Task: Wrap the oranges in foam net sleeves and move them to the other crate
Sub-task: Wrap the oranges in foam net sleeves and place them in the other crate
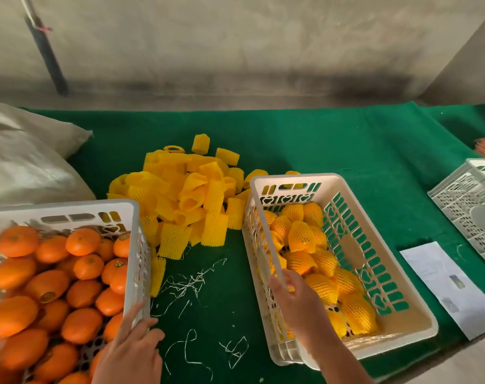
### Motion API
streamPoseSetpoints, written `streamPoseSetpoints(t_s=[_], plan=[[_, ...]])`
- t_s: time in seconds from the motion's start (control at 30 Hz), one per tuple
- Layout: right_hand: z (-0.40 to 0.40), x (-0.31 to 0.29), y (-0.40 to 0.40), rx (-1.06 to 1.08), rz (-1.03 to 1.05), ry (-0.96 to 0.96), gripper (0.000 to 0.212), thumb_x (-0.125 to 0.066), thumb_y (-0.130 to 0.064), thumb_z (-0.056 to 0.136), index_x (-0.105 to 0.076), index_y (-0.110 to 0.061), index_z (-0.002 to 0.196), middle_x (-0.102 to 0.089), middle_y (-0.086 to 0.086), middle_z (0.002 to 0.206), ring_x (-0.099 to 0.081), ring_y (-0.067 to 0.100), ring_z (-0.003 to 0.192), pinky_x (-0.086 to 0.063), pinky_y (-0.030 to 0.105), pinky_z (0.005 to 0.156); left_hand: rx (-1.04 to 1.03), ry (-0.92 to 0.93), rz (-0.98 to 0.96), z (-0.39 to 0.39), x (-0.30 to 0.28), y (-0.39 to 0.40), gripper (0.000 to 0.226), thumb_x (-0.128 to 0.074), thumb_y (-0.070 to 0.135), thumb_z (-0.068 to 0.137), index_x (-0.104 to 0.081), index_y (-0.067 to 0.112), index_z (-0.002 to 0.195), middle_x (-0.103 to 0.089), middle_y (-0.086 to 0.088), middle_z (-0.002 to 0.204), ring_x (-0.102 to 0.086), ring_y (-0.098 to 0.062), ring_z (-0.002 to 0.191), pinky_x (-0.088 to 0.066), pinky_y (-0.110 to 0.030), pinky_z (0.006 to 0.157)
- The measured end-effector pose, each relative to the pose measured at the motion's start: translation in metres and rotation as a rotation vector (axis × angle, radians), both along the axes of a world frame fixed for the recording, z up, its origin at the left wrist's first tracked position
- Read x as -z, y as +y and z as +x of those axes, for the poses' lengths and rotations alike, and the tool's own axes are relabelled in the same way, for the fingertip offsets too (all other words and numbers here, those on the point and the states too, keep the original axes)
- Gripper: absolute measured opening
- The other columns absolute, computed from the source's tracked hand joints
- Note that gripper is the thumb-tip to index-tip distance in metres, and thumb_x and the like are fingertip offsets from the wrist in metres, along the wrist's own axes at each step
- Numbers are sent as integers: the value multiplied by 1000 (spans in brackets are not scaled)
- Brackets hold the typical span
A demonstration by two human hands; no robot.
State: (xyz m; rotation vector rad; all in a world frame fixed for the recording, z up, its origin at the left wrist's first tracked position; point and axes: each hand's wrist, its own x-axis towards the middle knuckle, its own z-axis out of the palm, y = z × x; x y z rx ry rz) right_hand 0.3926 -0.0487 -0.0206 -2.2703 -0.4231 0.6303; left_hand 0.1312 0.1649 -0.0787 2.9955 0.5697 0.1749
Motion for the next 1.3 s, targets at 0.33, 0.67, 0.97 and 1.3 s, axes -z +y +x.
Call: streamPoseSetpoints(t_s=[0.33, 0.67, 0.97, 1.3], plan=[[-35, 17, -8, -92, -91, -218, 72, -61, -20, 104, -19, -29, 162, -66, 10, 125, -71, 31, 91, -62, 42, 66, -323, 61, -244, -10, -27, -37, 29, -58, 23, 92, -71, 30, 117, -61, 15, 135, -6, -13, 157, -35, -34, 117], [-33, 21, -6, -70, -96, -300, 39, -57, -19, 102, -48, -20, 140, -61, -2, 90, -58, 15, 73, -43, 31, 60, -420, -456, -536, -27, -33, -42, 31, -52, 41, 105, -59, 34, 133, -27, 17, 162, -14, -4, 152, -15, -21, 116], [-25, 31, -7, -49, -117, -353, 29, -50, -17, 108, -46, -21, 136, -56, 3, 78, -55, 27, 60, -38, 28, 47, -629, 301, -508, -112, -31, 8, 16, -62, 35, 94, -64, 20, 96, -60, 4, 92, -58, -13, 83, -38, -23, 56], [-23, 29, -6, -71, -120, -442, 30, -50, -12, 107, -46, -14, 137, -57, 9, 84, -56, 29, 58, -42, 31, 46, -475, 657, -340, -129, -15, -5, 39, -67, 22, 85, -55, 23, 122, -62, 1, 109, -61, -24, 103, -51, -37, 86]])
